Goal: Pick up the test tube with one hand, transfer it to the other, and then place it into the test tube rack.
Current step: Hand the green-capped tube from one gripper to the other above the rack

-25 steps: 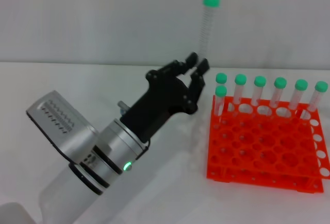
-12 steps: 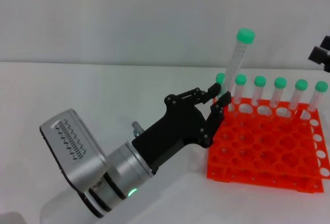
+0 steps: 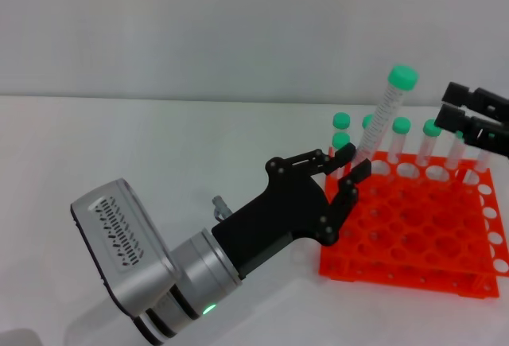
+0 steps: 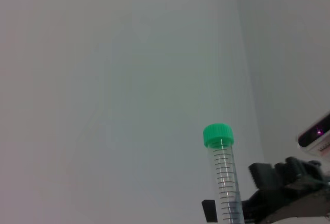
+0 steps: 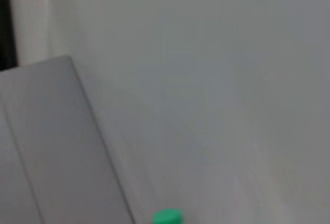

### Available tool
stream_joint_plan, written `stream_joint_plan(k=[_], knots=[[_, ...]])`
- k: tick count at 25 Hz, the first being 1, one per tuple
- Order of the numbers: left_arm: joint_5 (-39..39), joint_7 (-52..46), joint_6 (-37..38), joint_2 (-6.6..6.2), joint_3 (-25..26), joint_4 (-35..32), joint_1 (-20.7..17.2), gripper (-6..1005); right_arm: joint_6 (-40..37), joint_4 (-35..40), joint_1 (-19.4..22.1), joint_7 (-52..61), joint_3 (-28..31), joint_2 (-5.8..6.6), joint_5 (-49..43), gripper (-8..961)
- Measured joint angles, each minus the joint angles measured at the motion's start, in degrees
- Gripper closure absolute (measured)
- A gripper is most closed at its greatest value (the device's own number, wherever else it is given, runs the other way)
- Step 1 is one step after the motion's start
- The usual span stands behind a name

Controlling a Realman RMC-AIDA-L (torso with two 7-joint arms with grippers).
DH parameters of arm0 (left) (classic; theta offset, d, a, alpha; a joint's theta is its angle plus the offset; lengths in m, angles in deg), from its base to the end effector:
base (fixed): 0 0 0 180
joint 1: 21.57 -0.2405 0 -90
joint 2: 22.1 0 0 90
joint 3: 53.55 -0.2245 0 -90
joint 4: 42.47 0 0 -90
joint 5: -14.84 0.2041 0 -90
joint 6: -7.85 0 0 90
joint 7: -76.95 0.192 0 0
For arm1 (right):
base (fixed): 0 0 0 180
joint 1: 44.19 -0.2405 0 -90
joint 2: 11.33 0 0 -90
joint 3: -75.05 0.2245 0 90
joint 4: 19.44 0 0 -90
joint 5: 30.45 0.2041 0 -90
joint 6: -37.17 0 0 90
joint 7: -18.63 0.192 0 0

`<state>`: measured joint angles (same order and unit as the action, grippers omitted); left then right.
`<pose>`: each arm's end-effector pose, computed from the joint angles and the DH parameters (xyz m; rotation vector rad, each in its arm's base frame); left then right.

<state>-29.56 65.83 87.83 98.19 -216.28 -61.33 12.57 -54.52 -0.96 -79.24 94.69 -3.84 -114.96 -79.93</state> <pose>-0.1197 0.3072 -0.0989 -2.1983 -0.1197 -1.2157 0.1578 0.3622 0.0474 -2.5077 0.5954 1.3316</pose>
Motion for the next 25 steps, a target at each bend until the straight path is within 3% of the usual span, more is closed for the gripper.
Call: stream_joint_plan(k=[3,5,13,25], knots=[[0.0,0.0,0.0,0.02,0.0,-0.1,0.0,811,-1.2,0.0,0.3,-0.4,0.2,-0.71,-0.1,131],[0.0,0.0,0.0,0.03,0.0,-0.1,0.1,811,-2.3,0.1,0.7,-1.4,0.5,-2.26,-0.2,141],[0.5,0.0,-0.1,0.03,-0.1,-0.1,-0.1,811,-1.5,0.2,0.9,-5.5,2.1,-5.64,0.2,181],[0.6,-0.3,-0.5,-0.11,-0.1,0.2,-0.3,811,-0.9,2.2,1.0,-7.3,1.7,-7.42,-0.6,240]])
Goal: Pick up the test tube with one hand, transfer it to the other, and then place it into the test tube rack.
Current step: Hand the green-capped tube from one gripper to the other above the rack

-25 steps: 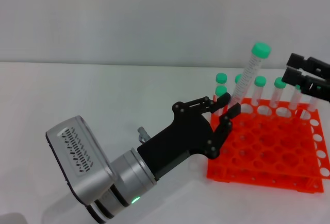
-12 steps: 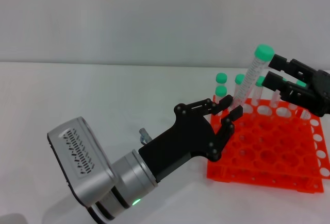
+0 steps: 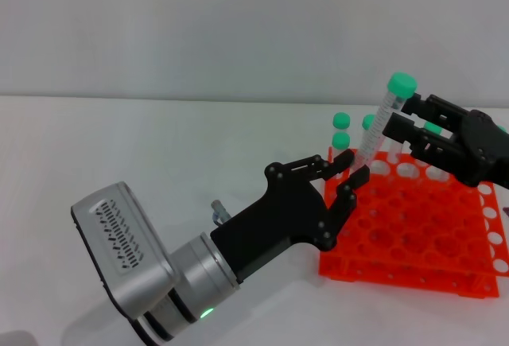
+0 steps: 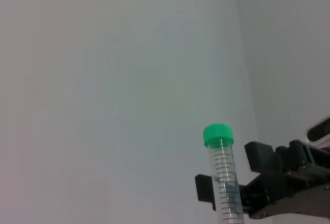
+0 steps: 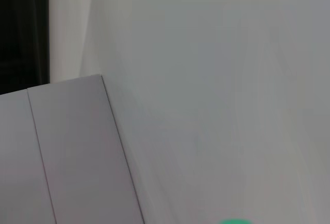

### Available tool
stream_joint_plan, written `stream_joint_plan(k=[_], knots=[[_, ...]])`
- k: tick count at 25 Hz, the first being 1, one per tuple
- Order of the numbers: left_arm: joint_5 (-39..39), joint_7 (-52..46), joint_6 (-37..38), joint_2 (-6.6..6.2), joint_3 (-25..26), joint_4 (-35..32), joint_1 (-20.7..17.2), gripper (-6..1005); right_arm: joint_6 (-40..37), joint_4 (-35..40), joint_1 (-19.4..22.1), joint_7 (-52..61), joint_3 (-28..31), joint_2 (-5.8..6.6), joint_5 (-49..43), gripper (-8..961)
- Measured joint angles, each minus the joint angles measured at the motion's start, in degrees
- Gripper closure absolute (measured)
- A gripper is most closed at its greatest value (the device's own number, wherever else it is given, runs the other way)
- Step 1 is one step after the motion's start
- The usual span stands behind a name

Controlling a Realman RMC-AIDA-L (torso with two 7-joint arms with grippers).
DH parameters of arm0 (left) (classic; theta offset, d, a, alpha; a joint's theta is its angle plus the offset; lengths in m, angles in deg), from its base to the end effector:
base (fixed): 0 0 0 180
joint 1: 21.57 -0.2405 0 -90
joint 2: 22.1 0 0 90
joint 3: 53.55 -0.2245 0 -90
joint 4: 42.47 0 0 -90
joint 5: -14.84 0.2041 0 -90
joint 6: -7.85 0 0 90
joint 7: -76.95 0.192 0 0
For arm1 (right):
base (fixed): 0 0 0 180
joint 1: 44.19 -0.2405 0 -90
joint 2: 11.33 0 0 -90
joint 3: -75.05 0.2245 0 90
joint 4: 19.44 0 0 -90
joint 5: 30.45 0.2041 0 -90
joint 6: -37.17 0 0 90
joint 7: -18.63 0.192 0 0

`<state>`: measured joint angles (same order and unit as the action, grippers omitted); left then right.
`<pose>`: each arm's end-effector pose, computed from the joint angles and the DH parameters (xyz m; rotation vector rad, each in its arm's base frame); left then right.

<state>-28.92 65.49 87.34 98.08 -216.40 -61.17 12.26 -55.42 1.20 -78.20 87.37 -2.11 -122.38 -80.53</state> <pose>-0.1232 0.3058 -0.1010 -2.2143 -0.1262 -1.2006 0.1324 0.3453 0.0141 -2.4798 0.4627 1.4583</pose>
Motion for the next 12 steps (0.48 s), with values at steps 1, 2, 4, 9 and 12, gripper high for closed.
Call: stream_joint_plan(k=[1,2,4,9,12], knots=[[0.0,0.0,0.0,-0.01,0.0,0.1,0.0,811,0.0,0.1,0.0,0.0,0.0,-0.17,0.0,245],[0.0,0.0,0.0,-0.02,0.0,0.1,-0.1,811,0.0,0.1,0.0,0.0,0.0,-0.43,0.0,250],[0.0,-0.1,-0.2,-0.05,0.1,0.2,-0.1,811,0.0,0.1,-0.1,0.0,0.1,-0.73,0.0,260],[0.0,-0.1,-0.2,-0.03,0.0,0.2,-0.2,811,0.6,0.1,-0.3,-0.1,0.0,-1.28,0.0,284],[0.1,-0.1,-0.2,-0.03,0.0,0.2,-0.4,812,0.7,0.1,-0.3,-0.2,-0.1,-1.34,-0.1,297]])
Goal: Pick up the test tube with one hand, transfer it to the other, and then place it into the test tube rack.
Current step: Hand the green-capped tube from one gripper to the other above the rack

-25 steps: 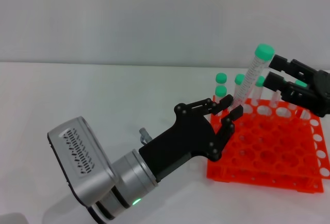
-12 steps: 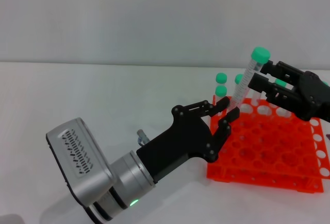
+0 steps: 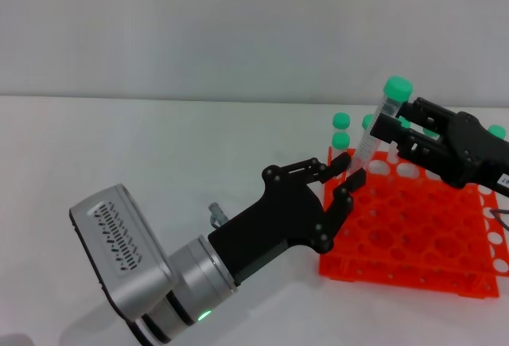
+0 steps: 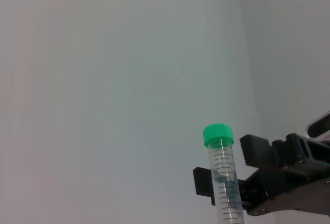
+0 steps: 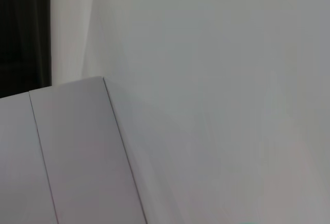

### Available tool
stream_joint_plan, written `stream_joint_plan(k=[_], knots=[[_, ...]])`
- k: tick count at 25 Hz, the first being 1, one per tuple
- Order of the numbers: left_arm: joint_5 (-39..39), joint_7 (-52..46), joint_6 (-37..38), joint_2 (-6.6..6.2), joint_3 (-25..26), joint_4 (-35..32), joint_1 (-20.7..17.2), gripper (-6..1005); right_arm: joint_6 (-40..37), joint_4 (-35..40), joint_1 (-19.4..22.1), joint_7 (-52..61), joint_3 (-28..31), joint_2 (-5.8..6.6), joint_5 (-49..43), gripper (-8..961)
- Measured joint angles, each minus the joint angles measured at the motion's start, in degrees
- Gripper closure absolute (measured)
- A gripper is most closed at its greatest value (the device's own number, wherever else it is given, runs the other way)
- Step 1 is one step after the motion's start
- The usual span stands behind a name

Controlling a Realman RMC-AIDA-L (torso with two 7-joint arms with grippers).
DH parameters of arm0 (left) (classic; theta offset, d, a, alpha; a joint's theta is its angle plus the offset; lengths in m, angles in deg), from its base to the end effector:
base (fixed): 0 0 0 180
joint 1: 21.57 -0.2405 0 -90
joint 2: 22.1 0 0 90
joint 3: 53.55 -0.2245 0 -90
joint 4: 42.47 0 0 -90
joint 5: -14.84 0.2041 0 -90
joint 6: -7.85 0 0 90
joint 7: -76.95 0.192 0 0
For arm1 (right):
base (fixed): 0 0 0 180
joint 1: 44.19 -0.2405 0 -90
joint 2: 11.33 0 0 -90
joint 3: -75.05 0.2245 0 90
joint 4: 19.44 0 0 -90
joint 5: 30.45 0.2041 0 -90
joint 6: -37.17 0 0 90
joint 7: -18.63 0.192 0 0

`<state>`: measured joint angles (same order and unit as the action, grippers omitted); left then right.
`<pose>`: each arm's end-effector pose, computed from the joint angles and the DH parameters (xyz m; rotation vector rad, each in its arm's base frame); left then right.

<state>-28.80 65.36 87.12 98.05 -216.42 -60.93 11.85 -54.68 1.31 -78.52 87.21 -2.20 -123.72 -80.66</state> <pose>-0.1270 0.3053 -0.1014 -2.2167 -0.1352 -1.1880 0.1270 0.3446 0.0058 -2.4802 0.4729 1.4716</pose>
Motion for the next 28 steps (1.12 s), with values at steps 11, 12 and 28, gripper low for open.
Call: stream_joint_plan(k=[11,12,28], knots=[[0.1,-0.1,-0.1,0.06,0.0,-0.2,-0.5,812,0.7,0.5,-0.1,0.0,0.2,-0.51,-1.3,463],[0.1,-0.1,-0.1,0.06,0.0,-0.2,-0.5,812,0.7,0.6,-0.1,0.0,0.2,-0.54,-1.3,467],[0.1,-0.1,-1.4,0.17,0.0,-0.5,-0.9,812,1.3,0.8,-0.4,-2.8,0.5,-1.35,-1.0,632]])
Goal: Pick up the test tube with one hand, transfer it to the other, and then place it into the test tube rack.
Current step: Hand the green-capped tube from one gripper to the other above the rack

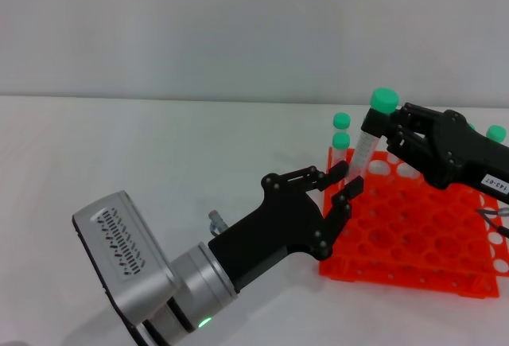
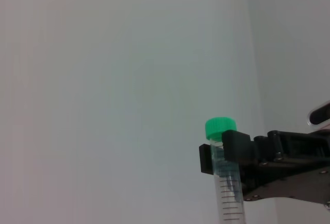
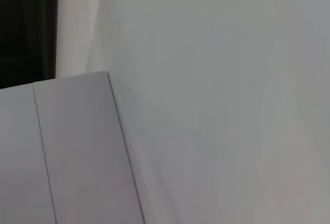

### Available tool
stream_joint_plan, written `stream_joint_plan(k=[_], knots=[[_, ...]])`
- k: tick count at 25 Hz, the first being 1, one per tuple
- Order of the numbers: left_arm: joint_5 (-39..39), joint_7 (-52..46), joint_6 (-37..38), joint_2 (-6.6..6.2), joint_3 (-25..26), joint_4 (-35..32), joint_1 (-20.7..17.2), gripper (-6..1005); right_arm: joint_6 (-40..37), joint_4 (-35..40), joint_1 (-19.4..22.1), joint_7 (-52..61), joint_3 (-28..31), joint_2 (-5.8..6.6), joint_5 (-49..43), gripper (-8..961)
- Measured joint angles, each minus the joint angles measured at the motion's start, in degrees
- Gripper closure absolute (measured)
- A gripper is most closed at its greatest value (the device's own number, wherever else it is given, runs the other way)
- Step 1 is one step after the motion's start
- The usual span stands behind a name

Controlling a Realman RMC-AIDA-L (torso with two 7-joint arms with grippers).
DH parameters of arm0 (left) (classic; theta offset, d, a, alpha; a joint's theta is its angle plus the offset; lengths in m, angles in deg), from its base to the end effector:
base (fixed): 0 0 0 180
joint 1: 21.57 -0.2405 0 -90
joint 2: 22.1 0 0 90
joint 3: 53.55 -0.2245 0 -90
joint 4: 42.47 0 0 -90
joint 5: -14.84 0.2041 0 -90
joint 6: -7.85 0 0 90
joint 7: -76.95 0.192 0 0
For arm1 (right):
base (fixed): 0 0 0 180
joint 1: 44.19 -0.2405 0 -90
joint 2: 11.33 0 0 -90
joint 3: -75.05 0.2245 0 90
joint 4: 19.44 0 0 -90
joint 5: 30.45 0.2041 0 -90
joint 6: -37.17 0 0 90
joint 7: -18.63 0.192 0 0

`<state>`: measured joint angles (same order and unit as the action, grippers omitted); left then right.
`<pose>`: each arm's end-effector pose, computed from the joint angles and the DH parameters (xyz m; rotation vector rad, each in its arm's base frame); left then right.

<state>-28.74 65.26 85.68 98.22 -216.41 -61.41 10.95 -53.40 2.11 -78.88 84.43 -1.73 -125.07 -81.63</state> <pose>-0.1319 0.3034 -0.1060 -2.2231 -0.1713 -1.1651 0.1205 0.3455 -0.0021 -2.4779 0.4104 1.4542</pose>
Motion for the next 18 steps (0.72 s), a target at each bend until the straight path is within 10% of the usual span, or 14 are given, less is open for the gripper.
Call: stream_joint_plan(k=[18], knots=[[-0.4,0.0,-0.6,0.00,0.1,-0.1,-0.1,813,0.8,0.0,0.3,-0.2,-0.1,0.09,-0.2,734]])
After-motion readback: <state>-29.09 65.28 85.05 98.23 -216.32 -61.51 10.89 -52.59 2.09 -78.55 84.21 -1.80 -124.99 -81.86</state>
